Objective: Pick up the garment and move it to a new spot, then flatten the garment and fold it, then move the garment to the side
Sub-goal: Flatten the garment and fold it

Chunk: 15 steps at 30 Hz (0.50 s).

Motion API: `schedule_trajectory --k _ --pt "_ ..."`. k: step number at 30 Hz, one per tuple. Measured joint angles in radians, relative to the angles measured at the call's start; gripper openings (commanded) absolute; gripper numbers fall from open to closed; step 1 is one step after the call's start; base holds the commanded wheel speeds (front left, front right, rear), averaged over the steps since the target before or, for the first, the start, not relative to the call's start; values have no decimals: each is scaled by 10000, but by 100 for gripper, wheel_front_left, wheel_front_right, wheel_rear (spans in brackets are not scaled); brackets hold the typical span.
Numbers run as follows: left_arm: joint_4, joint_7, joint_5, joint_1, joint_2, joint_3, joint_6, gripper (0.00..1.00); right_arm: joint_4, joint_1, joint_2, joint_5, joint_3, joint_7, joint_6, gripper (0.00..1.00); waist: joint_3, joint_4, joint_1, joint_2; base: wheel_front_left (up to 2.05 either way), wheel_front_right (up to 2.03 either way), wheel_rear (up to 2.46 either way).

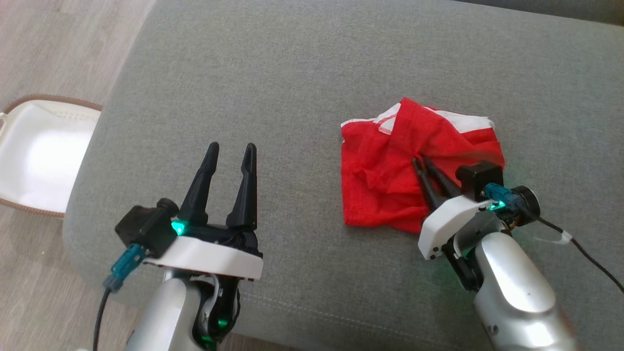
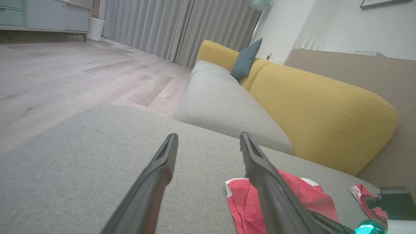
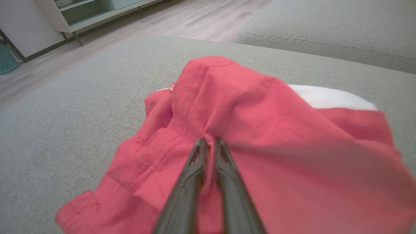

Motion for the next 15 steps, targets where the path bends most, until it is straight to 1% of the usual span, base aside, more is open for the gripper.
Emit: schedule_trajectory --k 3,6,11,14,15 --pt "33 0 0 0 -2 36 0 100 19 -7 -17 115 192 -242 0 0 -35 -51 0 0 0 0 0" --pt "61 0 0 0 -2 56 0 100 -127 -7 -46 430 721 -435 0 0 -102 -145 0 0 0 0 0" --pt "61 0 0 0 -2 33 2 100 -360 -9 -52 725 1538 -531 0 0 -208 -235 -1 0 0 0 0" --pt "61 0 0 1 -2 19 2 100 -297 -17 -56 709 1755 -531 0 0 -229 -237 -1 0 0 0 0" --pt "63 0 2 1 -2 19 2 100 -188 -30 -56 552 1739 -529 0 29 -228 -237 0 0 0 0 0"
